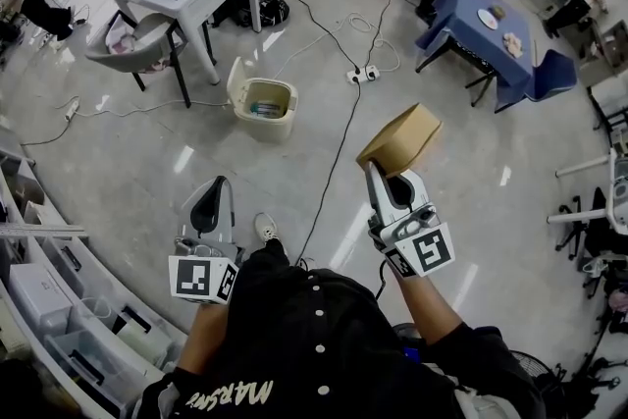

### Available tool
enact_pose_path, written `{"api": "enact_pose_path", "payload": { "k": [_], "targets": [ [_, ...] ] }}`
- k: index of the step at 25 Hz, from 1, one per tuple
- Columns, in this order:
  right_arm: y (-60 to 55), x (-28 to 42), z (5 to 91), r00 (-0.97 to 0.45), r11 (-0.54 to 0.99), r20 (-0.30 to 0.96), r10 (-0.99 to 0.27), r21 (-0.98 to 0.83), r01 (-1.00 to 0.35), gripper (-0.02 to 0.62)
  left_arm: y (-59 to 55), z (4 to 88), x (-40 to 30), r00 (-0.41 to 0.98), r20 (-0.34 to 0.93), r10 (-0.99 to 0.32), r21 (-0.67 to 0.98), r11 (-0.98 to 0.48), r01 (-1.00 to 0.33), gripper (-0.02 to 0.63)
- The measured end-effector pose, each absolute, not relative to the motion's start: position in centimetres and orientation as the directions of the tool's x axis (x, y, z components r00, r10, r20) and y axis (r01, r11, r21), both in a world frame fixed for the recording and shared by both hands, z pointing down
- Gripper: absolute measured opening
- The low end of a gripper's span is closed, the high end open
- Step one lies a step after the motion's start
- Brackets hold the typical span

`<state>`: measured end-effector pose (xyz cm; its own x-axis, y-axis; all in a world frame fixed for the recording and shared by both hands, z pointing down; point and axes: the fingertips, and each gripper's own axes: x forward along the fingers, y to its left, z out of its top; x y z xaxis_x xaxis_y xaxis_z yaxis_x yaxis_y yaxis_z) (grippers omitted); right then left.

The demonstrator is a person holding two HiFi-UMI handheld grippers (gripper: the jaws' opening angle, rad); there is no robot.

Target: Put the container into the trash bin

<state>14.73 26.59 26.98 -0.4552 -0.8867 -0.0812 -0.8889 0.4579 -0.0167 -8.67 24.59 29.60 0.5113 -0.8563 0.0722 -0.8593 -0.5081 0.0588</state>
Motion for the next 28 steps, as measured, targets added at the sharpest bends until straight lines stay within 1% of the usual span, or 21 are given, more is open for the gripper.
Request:
{"api": "enact_pose_path", "payload": {
  "k": [16,28],
  "targets": [
    [18.0,11.8,26.8,-0.431,0.433,-0.078,-0.899,-0.008,-0.902,0.023,15.4,29.4,-11.3,0.540,0.057,-0.840,0.064,-0.536,-0.842,0.003],
    [12.5,8.5,25.5,-0.413,0.413,-0.117,-0.903,0.018,-0.910,0.023,9.6,28.3,-14.8,0.553,0.013,-0.833,0.051,-0.552,-0.832,0.003]
  ]
}}
